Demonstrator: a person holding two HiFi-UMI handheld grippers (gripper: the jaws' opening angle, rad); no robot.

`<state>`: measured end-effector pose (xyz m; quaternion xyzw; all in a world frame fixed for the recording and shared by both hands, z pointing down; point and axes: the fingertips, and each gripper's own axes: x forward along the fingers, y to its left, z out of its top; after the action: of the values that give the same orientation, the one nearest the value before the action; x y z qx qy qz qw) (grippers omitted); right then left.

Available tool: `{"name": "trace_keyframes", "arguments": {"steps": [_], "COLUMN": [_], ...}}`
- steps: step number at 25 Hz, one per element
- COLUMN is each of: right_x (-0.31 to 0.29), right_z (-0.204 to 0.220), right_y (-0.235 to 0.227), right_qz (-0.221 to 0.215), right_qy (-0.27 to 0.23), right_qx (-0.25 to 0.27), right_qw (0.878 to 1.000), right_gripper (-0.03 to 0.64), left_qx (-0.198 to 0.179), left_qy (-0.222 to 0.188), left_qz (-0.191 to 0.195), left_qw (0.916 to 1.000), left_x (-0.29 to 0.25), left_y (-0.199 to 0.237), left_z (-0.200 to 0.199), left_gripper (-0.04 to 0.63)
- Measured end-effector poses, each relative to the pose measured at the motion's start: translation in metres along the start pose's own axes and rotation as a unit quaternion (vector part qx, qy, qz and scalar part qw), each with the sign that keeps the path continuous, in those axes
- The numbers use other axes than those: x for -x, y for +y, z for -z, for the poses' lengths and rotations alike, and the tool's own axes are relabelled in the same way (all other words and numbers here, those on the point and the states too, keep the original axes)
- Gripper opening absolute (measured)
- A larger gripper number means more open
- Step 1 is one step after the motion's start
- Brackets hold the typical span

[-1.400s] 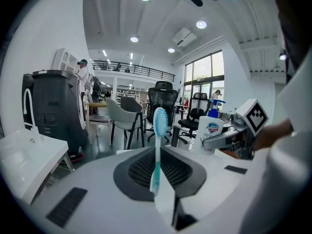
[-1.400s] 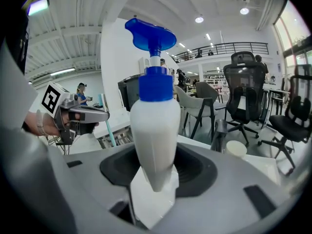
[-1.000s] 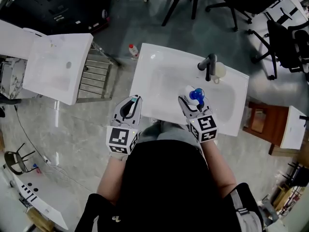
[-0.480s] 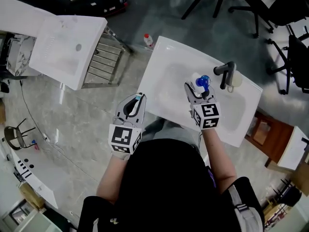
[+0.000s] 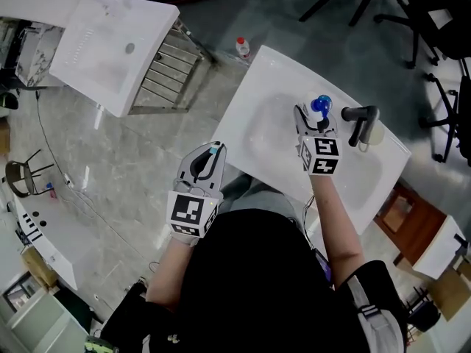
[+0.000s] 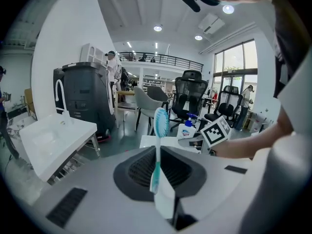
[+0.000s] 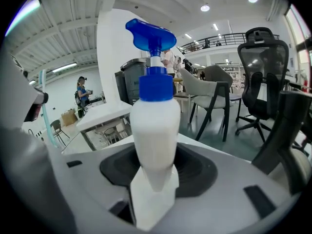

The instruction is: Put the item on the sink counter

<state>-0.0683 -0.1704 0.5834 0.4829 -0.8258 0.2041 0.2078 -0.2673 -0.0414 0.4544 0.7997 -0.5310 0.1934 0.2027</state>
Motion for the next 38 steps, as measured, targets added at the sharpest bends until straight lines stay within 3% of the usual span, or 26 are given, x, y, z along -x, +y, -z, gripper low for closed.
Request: {"name": "trace_keyframes", "arguments": {"steps": [16,21,38], "right_x": [-0.048,-0.059,-0.061], "right_z": [0.03,0.026,0.025], "right_y": [-0.041,-0.043,-0.045], "right_qz": [0.045,0.052,0.076], "right_qy": [0.018,0.001,-0.007], "right_qx": [-0.013,0.01,0.023], "right_qw": [0.999,0.999,0.997], "right_gripper": [0.206,0.207,0.227], "left_qx": [0.02,0.027,0.025], "left_qy": [0.024,0.028,0.024], "left_qz": [-0.031,-0.039,-0.029], "left_qw": [0.999,0.9985,0.999], "left_x": [0.004,0.005,0.006], "left_y": [-0.007,-0.002,0.0], "left_z": [0.024,0.03,0.03], "left_gripper": [0.042,0.041,0.043]}}
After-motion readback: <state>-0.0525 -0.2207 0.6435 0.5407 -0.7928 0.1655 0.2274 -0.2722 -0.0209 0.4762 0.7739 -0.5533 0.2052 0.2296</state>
